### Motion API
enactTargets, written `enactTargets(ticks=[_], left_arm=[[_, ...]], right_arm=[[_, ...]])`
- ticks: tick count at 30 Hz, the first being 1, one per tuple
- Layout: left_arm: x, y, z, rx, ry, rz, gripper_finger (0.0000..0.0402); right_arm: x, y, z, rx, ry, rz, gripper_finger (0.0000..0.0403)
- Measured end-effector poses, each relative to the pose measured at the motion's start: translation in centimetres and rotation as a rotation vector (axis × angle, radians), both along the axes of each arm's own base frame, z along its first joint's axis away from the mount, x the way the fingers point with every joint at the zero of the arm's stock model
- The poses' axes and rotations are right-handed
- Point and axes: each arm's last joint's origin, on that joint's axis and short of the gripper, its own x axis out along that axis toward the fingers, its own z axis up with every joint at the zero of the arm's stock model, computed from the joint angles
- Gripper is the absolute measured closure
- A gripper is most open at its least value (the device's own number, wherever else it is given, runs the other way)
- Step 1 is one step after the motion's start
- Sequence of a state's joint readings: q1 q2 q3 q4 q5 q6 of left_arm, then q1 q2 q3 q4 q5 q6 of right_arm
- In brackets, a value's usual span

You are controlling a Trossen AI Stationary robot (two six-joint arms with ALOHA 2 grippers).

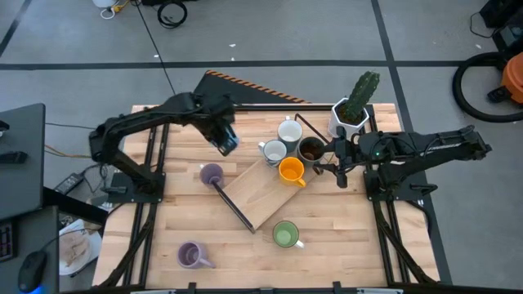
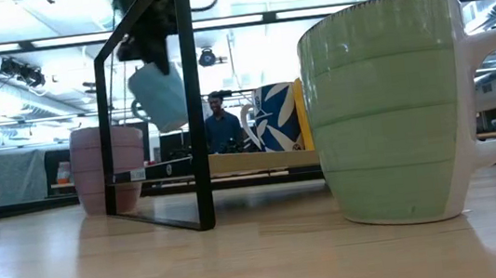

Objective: Place coffee mugs
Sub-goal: Put the light blue mug on the shelf

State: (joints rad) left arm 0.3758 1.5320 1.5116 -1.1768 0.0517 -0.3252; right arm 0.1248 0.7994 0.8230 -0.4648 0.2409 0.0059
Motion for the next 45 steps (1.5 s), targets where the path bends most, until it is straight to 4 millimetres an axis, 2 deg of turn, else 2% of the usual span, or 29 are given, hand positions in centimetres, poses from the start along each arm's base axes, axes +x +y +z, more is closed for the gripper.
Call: enactTargets(ticks=[6,12,20,24,34,45], left_arm=[[3.6,-2.4,-0.7,-0.028,0.097,-0.115,0.0377],[6.9,-5.7,-1.3,-0.030,0.086,-0.228,0.0376],[10.3,-8.5,-1.3,-0.017,0.083,-0.323,0.0375],[11.3,-9.0,-1.8,-0.027,0.103,-0.341,0.0375],[12.9,-9.3,-4.4,-0.042,0.174,-0.364,0.0375],[13.2,-9.4,-5.5,0.025,0.223,-0.380,0.0375]], right_arm=[[0.0,0.0,-0.1,0.000,0.009,0.000,0.0187],[0.0,-0.1,0.0,0.002,0.001,-0.004,0.0187],[0.0,-0.1,-0.1,0.026,0.014,0.009,0.0187],[-0.1,-0.2,-0.1,0.026,0.013,0.005,0.0187],[0.0,-0.2,-0.1,0.031,0.016,0.027,0.0187],[0.0,-0.2,-0.1,0.033,0.018,0.030,0.0187]])
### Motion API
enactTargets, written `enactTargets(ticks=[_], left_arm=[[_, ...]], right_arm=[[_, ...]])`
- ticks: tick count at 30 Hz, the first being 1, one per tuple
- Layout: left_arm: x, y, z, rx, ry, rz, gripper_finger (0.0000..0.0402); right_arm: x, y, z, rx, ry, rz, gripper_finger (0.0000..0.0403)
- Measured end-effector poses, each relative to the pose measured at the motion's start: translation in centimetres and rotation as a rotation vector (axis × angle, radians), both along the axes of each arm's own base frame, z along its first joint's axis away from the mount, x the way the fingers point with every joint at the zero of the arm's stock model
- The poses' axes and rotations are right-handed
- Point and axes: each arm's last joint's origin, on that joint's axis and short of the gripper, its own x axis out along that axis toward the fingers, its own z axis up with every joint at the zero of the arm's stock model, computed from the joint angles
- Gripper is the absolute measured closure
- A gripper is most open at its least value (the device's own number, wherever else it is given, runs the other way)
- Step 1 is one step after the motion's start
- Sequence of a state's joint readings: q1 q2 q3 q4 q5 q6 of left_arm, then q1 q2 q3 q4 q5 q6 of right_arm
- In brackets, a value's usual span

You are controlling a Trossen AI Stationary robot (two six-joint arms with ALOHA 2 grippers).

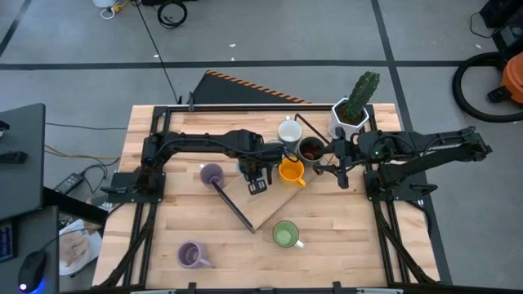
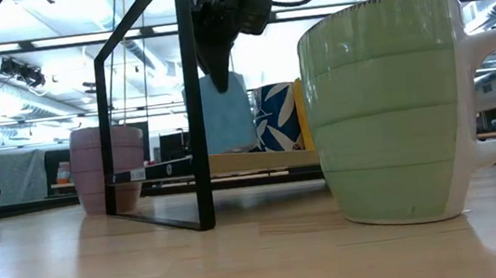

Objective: Place coffee mugs
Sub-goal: Put the light blue mug on the shelf

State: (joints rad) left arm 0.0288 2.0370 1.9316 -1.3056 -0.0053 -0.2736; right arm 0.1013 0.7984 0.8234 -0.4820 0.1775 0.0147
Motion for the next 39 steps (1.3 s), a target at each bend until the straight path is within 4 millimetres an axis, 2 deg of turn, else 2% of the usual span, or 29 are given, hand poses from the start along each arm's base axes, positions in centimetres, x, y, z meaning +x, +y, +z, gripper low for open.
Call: enactTargets(ticks=[39], left_arm=[[0.70,-0.11,-0.92,0.031,-0.005,-0.042,0.0370]], right_arm=[[-0.04,0.07,-0.15,0.034,0.013,0.010,0.0187]])
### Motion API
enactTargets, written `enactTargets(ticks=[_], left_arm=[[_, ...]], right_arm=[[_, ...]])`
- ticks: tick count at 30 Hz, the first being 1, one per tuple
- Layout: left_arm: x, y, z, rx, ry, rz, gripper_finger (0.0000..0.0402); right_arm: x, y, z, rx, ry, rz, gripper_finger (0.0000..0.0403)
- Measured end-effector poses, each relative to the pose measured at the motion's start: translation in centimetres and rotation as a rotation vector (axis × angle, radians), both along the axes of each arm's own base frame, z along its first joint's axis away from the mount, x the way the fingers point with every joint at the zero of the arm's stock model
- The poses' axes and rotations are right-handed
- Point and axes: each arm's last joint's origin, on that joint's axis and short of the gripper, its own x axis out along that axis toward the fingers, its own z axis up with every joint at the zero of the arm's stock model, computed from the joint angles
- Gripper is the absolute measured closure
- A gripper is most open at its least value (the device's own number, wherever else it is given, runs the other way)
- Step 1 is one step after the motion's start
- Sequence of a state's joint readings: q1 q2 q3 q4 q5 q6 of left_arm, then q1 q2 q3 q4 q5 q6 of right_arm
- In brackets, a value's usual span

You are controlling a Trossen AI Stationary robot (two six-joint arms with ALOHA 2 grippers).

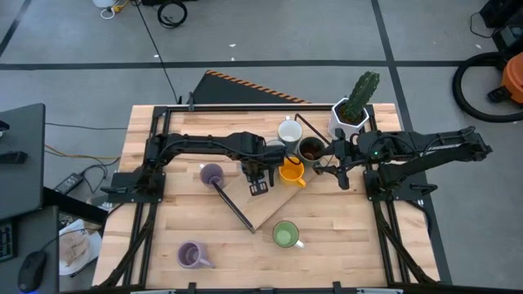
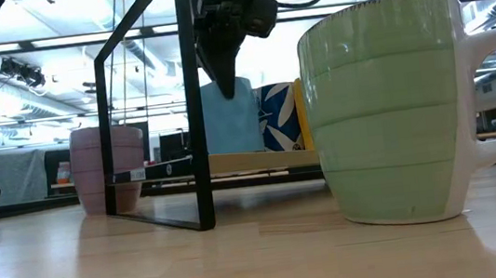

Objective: Place coffee mugs
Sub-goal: Put the light blue mug on the shelf, then put the white-green mug on the shelf

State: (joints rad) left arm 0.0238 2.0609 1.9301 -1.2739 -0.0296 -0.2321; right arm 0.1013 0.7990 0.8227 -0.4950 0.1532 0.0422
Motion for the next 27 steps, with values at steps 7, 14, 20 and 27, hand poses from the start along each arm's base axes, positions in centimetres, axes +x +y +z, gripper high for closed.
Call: enactTargets(ticks=[7,14,20,27], left_arm=[[0.1,0.0,0.0,0.022,-0.008,0.004,0.0322],[0.0,0.0,0.2,0.019,-0.009,0.012,0.0286],[-1.3,-0.2,2.2,0.007,-0.023,-0.035,0.0283],[-4.2,-0.3,5.4,0.046,-0.022,-0.072,0.0283]], right_arm=[[0.0,0.0,0.0,0.006,0.000,-0.003,0.0187],[0.0,0.0,-0.1,0.004,0.008,-0.003,0.0187],[-0.1,0.0,-0.2,0.003,0.022,-0.003,0.0187],[-0.2,0.0,-0.3,0.002,0.039,-0.003,0.0187]])
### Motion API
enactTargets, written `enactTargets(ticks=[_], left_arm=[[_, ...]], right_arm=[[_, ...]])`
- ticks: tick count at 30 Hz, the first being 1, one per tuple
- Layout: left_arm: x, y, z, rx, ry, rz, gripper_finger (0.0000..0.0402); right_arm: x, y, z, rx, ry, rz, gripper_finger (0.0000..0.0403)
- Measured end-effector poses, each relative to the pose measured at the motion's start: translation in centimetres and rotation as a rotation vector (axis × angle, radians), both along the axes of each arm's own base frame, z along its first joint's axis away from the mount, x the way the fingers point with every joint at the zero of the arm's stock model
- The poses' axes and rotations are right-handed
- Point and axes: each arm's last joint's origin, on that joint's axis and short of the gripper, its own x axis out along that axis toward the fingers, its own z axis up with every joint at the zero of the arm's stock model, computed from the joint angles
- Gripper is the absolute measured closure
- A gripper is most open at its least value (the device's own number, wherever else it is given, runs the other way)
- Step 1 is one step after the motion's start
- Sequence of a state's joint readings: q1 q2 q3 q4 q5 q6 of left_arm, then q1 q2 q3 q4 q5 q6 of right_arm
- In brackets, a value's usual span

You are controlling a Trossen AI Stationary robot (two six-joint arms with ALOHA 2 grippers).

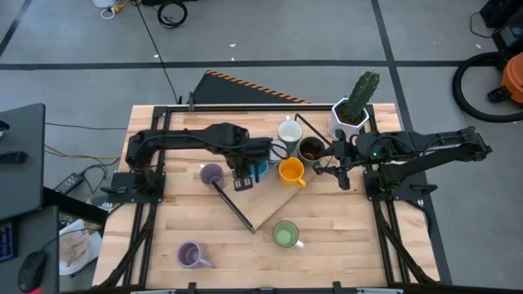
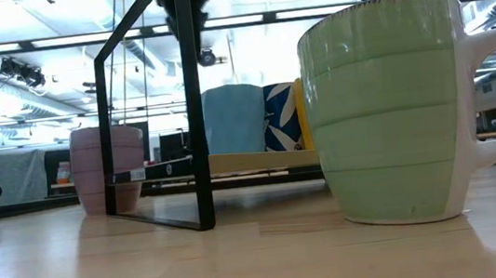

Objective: Place coffee mugs
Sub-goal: Put the white-green mug on the shelf

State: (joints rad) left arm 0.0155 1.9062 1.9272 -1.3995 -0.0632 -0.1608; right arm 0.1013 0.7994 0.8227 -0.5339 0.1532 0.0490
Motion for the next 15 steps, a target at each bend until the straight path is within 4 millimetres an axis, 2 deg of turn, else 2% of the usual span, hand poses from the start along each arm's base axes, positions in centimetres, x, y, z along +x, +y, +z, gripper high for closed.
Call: enactTargets(ticks=[4,7,11,15], left_arm=[[-2.6,-0.3,0.4,0.073,-0.011,0.002,0.0283],[-4.7,-0.3,-0.5,0.079,-0.043,0.025,0.0283],[-7.4,0.9,-1.3,0.053,-0.053,0.107,0.0283],[-10.4,1.8,-1.2,0.037,-0.015,0.188,0.0283]], right_arm=[[0.0,0.0,-0.3,0.002,0.007,0.006,0.0187],[0.1,0.1,-0.6,0.005,0.010,0.006,0.0187],[0.2,0.0,-0.5,0.007,-0.007,0.005,0.0187],[0.2,0.0,-0.5,0.015,-0.010,0.002,0.0187]])
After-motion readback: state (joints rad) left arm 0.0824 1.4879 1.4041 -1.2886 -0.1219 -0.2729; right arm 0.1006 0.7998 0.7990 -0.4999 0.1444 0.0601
